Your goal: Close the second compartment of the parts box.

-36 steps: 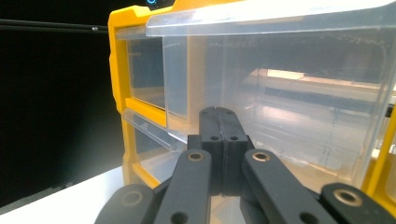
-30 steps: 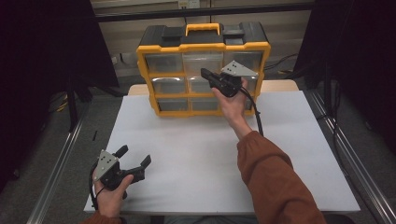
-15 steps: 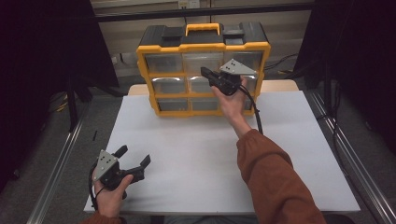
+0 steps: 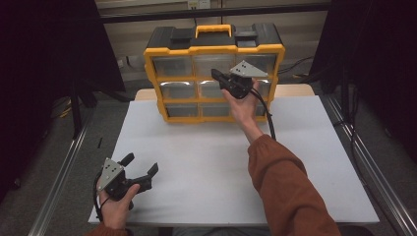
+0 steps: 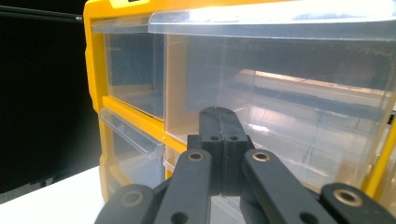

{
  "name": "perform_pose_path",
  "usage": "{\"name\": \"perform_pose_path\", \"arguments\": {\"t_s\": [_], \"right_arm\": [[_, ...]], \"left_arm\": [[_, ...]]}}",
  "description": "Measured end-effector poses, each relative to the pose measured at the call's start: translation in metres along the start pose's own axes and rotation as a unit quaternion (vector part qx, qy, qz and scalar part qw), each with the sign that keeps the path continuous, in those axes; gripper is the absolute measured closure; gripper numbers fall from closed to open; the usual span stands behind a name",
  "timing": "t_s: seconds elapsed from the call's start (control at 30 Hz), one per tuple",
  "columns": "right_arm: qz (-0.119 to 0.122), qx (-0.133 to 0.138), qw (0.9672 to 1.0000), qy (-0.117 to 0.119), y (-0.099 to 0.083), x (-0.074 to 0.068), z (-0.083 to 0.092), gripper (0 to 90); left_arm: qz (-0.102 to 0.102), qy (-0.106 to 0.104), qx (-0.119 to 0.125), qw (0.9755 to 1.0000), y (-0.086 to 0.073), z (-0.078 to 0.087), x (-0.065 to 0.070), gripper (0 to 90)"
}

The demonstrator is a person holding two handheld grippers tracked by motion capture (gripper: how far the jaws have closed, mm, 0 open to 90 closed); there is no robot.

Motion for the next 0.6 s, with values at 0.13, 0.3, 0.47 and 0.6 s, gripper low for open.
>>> {"name": "perform_pose_path", "arguments": {"t_s": [0.13, 0.3, 0.47, 0.6], "right_arm": [[-0.003, -0.002, 1.0, -0.001, -0.0002, 0.001, -0.0015, 90.0], [-0.007, -0.001, 1.0, -0.004, -0.0003, 0.0019, -0.0037, 90.0], [-0.011, -0.002, 0.9999, -0.006, -0.0005, 0.0024, -0.0055, 90.0], [-0.01, -0.001, 0.9999, -0.007, -0.0002, 0.0037, -0.0067, 90.0]], "left_arm": [[0.0, 0.0, -0.001, 1.0, -0.0002, -0.0002, 0.0003, 5.3], [0.001, 0.002, -0.001, 1.0, -0.0001, -0.0002, 0.0002, 5.3], [0.001, 0.002, -0.001, 1.0, -0.0001, -0.0003, 0.0003, 5.3], [-0.004, 0.001, -0.006, 1.0, -0.0002, 0.0001, -0.0004, 5.3]]}}
Point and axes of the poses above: each handheld gripper's, and its own axes: z roughly backward along the jaws, y roughly out of its top, x roughly to its right, the point moved 3 cm from there along -z, roughly forward along the jaws, and after that the axes turned 9 degrees about -y, right-handed, at the moved point
